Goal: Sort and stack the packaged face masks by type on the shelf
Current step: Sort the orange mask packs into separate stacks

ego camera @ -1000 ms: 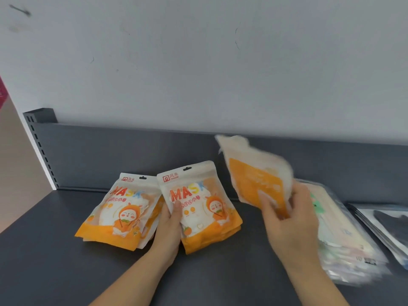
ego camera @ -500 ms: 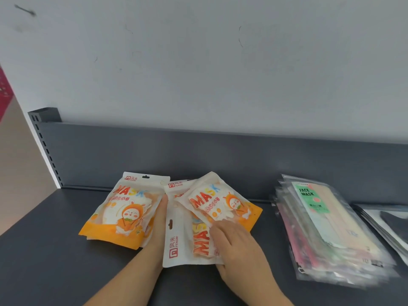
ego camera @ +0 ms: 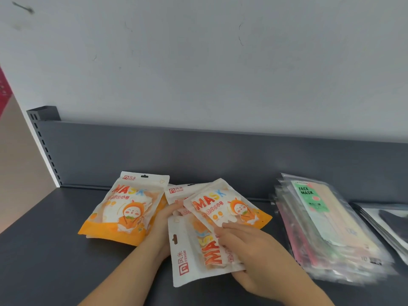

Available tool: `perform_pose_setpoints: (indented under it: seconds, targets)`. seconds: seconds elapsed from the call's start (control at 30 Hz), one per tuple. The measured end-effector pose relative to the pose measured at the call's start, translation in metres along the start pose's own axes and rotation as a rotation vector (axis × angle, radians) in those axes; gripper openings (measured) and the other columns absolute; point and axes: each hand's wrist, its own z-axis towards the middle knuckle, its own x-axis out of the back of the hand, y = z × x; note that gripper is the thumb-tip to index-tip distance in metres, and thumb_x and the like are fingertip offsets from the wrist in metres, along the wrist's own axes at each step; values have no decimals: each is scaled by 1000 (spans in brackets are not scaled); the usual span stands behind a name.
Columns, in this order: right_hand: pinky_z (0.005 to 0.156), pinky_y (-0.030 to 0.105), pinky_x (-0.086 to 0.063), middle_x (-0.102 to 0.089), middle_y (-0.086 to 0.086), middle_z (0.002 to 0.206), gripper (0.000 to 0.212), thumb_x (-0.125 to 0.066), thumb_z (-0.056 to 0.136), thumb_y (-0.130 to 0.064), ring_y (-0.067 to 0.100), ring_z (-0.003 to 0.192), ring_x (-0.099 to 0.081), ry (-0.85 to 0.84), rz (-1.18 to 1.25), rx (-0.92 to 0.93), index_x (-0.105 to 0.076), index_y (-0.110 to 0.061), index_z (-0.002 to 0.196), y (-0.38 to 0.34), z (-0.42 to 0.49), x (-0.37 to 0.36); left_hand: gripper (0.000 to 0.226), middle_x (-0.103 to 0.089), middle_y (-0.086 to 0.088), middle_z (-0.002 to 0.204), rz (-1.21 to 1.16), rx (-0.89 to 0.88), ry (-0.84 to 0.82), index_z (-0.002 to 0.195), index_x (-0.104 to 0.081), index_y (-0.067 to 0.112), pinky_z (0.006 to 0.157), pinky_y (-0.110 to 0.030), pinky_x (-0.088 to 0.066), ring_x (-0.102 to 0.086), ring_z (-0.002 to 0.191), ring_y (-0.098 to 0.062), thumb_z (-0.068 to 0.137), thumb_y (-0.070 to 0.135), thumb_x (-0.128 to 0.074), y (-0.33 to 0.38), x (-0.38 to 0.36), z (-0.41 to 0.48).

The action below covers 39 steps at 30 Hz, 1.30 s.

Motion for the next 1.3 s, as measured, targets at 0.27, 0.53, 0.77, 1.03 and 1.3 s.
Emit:
perform_pose_setpoints:
  seconds: [0.27,0.53,0.77,1.03,1.3]
  targets:
    - [83,22,-53,-67,-16,120,72,-80,63,-45,5,109,-65,-28,78,-30,-49,-34,128,1,-7,7,40,-75,-16,97,10,136,-22,131,-55,13,53,-40,-59,-75,74,-33,91,8,-60,-11,7,1]
    - [109,40,-39,-60,-20,129,43,-78,72,-14,8,137,-43,211,536,-205,-64,-34,107,12,-13,33,42,-70,-16,97,-11,143,106,141,-44,-2,55,-38,-58,-69,89,-41,99,-2,-43,-17,6,12]
    - [59,38,-61,-78,9,91,22,-83,67,-12,28,82,-76,415,1365,-608,-77,-27,82,21,-24,88,42,-72,-15,117,-58,39,68,133,-53,15,74,-46,-60,-71,102,-33,95,-2,-53,-25,11,17]
    - [59,17,-54,-72,-15,88,19,-70,88,-17,3,80,-69,669,744,-733,-61,-30,99,29,-8,91,38,-72,-9,118,-3,-1,28,132,-52,21,94,-55,-53,-70,107,-30,97,7,-56,-29,13,15]
    - [58,39,-45,-63,6,85,47,-83,57,-39,30,67,-58,66,-262,-617,-69,-20,98,-9,32,-11,28,-72,-10,118,156,-96,-32,126,-57,17,92,-47,-56,-70,106,-27,98,16,-55,-29,6,5]
